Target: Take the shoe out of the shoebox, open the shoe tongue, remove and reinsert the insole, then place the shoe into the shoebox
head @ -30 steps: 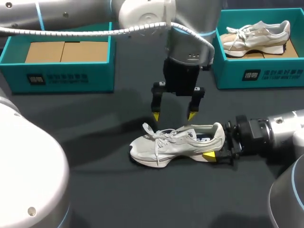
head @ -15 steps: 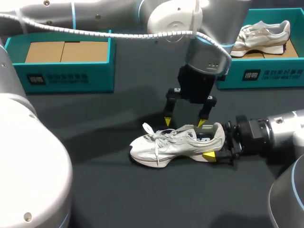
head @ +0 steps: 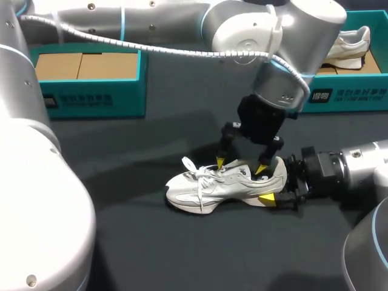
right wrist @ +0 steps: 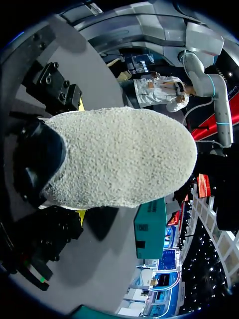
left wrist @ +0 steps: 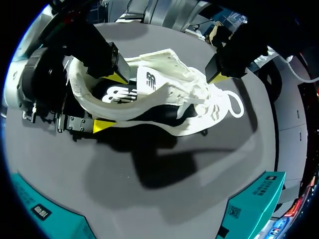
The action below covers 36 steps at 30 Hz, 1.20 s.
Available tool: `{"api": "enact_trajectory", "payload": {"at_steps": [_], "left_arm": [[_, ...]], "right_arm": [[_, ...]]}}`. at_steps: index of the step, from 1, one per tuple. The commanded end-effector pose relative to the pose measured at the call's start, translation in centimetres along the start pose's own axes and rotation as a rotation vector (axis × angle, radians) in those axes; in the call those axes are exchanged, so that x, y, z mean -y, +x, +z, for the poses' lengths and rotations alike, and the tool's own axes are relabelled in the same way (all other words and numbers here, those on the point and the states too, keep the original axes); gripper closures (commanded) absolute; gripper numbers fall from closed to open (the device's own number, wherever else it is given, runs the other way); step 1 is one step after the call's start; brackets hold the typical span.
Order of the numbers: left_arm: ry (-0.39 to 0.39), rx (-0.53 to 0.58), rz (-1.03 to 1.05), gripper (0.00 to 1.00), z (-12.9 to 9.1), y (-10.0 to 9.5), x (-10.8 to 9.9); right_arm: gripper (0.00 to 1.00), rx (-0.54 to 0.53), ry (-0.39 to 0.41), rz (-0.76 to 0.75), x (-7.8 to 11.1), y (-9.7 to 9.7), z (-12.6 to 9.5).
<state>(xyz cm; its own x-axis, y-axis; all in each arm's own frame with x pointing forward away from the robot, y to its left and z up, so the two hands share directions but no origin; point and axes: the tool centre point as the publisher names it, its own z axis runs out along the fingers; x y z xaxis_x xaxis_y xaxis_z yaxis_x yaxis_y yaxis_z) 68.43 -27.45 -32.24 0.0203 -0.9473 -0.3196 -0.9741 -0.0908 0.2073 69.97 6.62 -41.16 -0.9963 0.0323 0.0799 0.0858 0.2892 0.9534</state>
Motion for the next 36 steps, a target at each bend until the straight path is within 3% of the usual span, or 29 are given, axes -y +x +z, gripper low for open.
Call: {"api": "enact_trajectory", "payload": {"at_steps": [1,7,16,24,30,36], "left_arm": [[0.003,0.088,-0.114,0.01,0.4,0.7,-0.7],[-0.001,0.151,-0.125,0.04,1.3,0.2,-0.8],[-0.024,0.226,-0.125,0.20,1.8,-1.2,-1.0],[-0.029,0.226,-0.119,0.15,1.5,-1.9,-1.0],[-0.028,0.219,-0.121,0.03,1.0,-0.8,-0.9],[-0.028,0.253,-0.135,0.07,1.3,0.6,-0.7]], "right_arm": [[1.00,0.001,0.003,0.000,0.0,0.1,0.0],[1.00,0.001,0.003,0.000,0.0,0.1,0.0],[1.00,0.001,0.003,0.000,0.0,0.1,0.0],[1.00,0.001,0.003,0.000,0.0,0.1,0.0],[1.00,0.001,0.003,0.000,0.0,0.1,0.0],[1.00,0.001,0.003,0.000,0.0,0.1,0.0]]}}
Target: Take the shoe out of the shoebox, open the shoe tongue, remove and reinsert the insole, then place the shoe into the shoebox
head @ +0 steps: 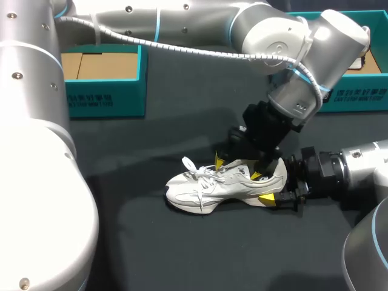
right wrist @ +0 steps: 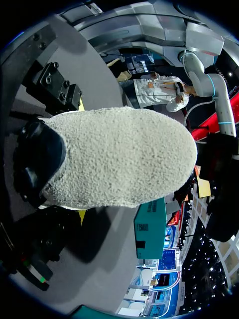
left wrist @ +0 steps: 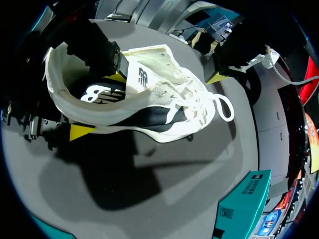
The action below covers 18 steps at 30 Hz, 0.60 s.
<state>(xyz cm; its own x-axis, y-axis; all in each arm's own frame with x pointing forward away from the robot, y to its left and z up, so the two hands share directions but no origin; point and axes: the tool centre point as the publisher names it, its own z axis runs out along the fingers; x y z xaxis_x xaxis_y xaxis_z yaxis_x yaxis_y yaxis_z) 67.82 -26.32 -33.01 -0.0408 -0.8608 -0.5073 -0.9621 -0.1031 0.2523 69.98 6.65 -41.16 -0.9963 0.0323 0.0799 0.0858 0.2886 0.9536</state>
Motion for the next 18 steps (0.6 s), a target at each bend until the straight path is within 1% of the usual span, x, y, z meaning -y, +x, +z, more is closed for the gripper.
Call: {"api": "enact_trajectory", "payload": {"at_steps": [1,3,4,5,8,9,10,14,18], "left_arm": [[0.005,0.044,-0.142,0.07,-0.1,1.6,-0.3],[0.007,0.057,-0.146,0.05,0.1,2.0,-0.2],[0.006,0.062,-0.148,0.06,0.1,2.1,-0.2],[0.004,0.065,-0.149,0.09,0.2,2.1,-0.1],[-0.006,0.070,-0.151,0.29,0.4,1.7,0.1],[-0.008,0.070,-0.151,0.41,0.4,1.5,0.1],[-0.010,0.069,-0.152,0.50,0.5,1.2,0.2],[-0.014,0.060,-0.156,0.51,0.6,-0.1,0.4],[-0.022,0.028,-0.151,0.53,0.5,-1.4,0.3]], "right_arm": [[1.00,0.001,0.003,0.000,0.0,0.1,0.0],[1.00,0.001,0.003,0.000,0.0,0.1,0.0],[1.00,0.001,0.003,0.000,0.0,0.1,0.0],[1.00,0.001,0.003,0.000,0.0,0.1,0.0],[1.00,0.001,0.003,0.000,0.0,0.1,0.0],[1.00,0.001,0.003,0.000,0.0,0.1,0.0],[1.00,0.001,0.003,0.000,0.0,0.1,0.0],[1.00,0.001,0.003,0.000,0.0,0.1,0.0],[1.00,0.001,0.003,0.000,0.0,0.1,0.0]]}}
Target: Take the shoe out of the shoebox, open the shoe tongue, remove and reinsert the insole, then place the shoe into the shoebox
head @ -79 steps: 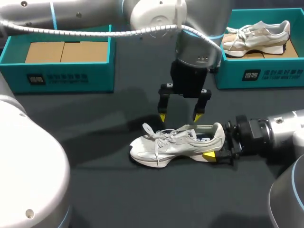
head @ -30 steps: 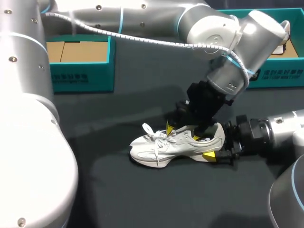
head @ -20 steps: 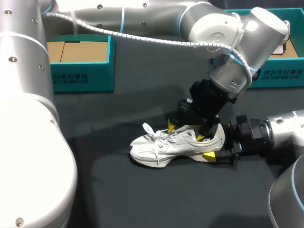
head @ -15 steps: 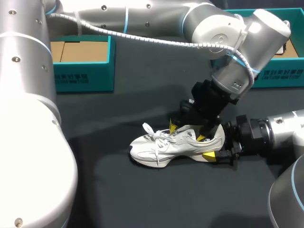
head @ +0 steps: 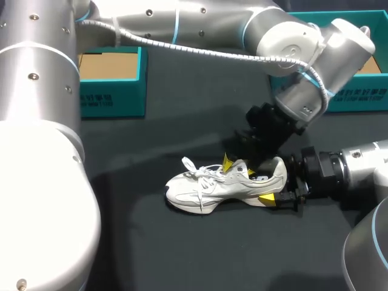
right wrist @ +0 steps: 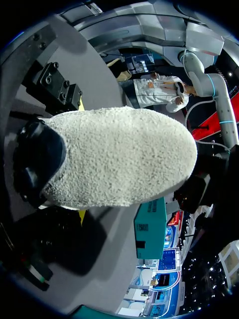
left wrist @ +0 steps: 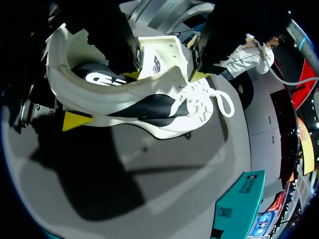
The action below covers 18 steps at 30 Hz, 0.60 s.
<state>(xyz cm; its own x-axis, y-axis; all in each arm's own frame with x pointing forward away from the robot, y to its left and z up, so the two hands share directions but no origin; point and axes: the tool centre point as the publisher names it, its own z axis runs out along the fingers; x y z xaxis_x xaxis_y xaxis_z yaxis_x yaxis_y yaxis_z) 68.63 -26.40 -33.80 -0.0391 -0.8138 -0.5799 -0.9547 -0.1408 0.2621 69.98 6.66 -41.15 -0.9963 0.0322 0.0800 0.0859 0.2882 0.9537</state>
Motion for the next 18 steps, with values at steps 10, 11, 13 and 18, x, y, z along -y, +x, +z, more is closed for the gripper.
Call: {"api": "enact_trajectory", "payload": {"at_steps": [10,11,13,18], "left_arm": [[-0.025,-0.144,-0.096,0.65,-0.4,-3.8,-1.1],[-0.030,-0.154,-0.096,0.71,-0.4,-3.9,-1.1],[-0.040,-0.185,-0.089,0.87,-0.3,-4.4,-1.2],[-0.043,-0.280,-0.100,1.00,0.1,-5.8,-1.2]], "right_arm": [[1.00,0.001,0.004,0.000,0.0,0.1,0.0],[1.00,0.001,0.004,0.000,0.0,0.1,0.0],[1.00,0.001,0.004,0.000,0.0,0.1,0.0],[1.00,0.001,0.004,0.000,0.0,0.1,0.0]]}}
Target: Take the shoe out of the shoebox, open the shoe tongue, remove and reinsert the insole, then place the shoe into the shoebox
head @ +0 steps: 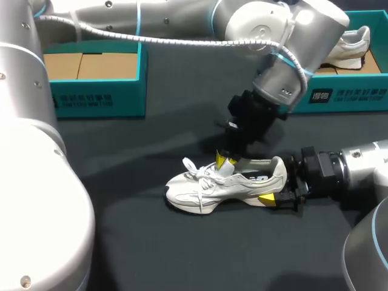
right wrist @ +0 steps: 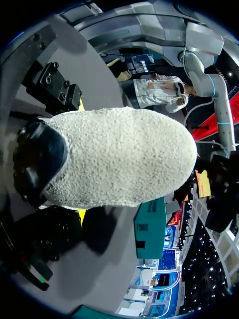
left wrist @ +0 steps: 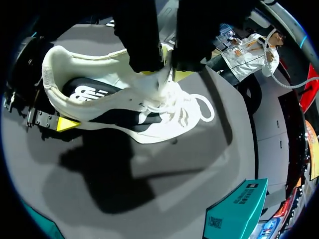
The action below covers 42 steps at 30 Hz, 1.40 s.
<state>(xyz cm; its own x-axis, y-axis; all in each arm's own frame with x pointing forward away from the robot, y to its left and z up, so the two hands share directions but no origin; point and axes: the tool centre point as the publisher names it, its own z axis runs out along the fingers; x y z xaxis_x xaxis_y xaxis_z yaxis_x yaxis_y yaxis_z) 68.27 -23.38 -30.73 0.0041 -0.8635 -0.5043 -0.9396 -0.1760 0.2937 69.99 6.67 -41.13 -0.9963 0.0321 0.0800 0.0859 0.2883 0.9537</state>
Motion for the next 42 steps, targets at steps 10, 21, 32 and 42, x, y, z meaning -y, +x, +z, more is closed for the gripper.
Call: {"api": "enact_trajectory", "payload": {"at_steps": [10,21,32,42], "left_arm": [[0.002,-0.425,-0.081,1.00,1.5,-5.8,-0.6],[0.012,-0.509,-0.108,1.00,5.2,-7.2,0.0],[0.017,-0.487,-0.150,0.77,9.3,-7.2,0.3],[0.066,-0.451,-0.182,0.19,10.5,-8.5,-0.2]], "right_arm": [[1.00,0.001,0.004,0.000,0.0,0.1,0.0],[1.00,0.001,0.004,0.000,0.0,0.1,0.0],[1.00,0.001,0.004,0.000,0.0,0.1,0.0],[1.00,0.001,0.004,0.000,0.0,0.1,0.0]]}}
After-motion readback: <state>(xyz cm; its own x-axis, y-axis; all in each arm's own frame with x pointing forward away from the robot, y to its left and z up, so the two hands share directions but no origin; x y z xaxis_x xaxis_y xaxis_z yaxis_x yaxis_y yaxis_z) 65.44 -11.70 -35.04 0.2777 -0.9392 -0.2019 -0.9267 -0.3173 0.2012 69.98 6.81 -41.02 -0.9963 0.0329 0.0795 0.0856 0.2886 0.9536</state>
